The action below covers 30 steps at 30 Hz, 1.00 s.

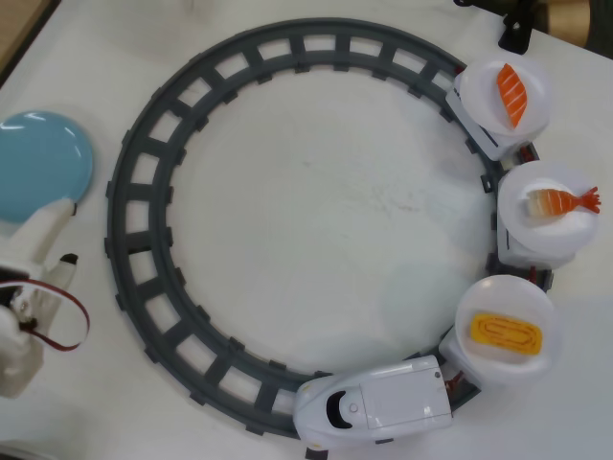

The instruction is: Pick up the sushi from the Shinkansen and put it on the blue dish

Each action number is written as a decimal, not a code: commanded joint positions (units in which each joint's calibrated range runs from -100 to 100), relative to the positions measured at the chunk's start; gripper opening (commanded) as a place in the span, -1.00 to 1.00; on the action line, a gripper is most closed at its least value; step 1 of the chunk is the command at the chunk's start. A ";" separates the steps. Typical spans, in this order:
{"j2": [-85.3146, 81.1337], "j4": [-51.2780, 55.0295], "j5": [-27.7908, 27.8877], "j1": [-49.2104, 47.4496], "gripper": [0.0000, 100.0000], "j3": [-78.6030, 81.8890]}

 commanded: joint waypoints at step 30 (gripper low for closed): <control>8.80 0.31 1.89 11.67 -0.55 -12.87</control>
